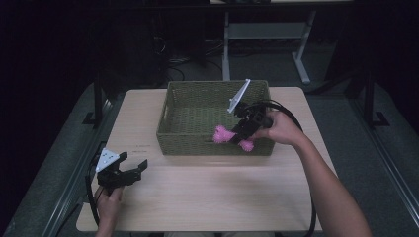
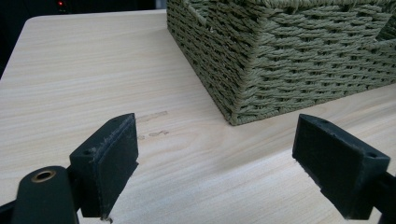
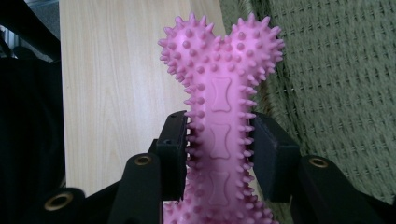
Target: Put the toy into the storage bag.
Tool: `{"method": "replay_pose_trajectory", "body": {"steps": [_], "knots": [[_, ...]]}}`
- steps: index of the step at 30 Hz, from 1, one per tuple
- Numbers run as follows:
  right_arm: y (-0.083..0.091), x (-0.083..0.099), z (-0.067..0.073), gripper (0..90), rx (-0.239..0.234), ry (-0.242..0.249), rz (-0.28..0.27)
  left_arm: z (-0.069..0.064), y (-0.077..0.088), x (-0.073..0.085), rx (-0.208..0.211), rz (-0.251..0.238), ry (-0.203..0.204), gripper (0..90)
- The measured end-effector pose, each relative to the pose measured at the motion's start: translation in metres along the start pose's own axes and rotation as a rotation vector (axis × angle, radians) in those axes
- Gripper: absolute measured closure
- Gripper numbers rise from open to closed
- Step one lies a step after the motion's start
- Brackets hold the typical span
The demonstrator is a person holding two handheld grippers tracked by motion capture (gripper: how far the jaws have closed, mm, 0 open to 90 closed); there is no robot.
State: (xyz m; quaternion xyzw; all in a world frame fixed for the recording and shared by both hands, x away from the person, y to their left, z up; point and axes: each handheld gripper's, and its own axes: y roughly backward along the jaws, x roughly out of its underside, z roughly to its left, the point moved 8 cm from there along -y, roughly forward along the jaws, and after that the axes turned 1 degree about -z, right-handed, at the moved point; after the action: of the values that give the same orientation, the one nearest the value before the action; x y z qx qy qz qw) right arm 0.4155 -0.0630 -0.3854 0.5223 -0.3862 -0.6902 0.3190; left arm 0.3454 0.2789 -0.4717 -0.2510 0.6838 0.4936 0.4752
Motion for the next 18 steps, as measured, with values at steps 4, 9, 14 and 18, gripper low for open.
{"method": "replay_pose_trajectory", "body": {"steps": [4,9,14,18], "knots": [[0.001,-0.003,-0.008,58.3,-0.001,-0.008,-0.004,0.0,0.0,0.0,0.001,0.001,0.003,13.9],[0.003,-0.008,-0.013,58.3,-0.002,-0.01,-0.008,0.0,0.0,0.0,0.002,0.001,0.004,13.9],[0.006,-0.011,-0.02,58.3,0.007,-0.007,-0.007,0.001,-0.001,0.0,0.0,0.003,0.003,13.8],[0.008,-0.015,-0.023,58.3,0.008,-0.004,-0.004,0.001,-0.001,0.0,0.0,0.004,0.001,13.8]]}}
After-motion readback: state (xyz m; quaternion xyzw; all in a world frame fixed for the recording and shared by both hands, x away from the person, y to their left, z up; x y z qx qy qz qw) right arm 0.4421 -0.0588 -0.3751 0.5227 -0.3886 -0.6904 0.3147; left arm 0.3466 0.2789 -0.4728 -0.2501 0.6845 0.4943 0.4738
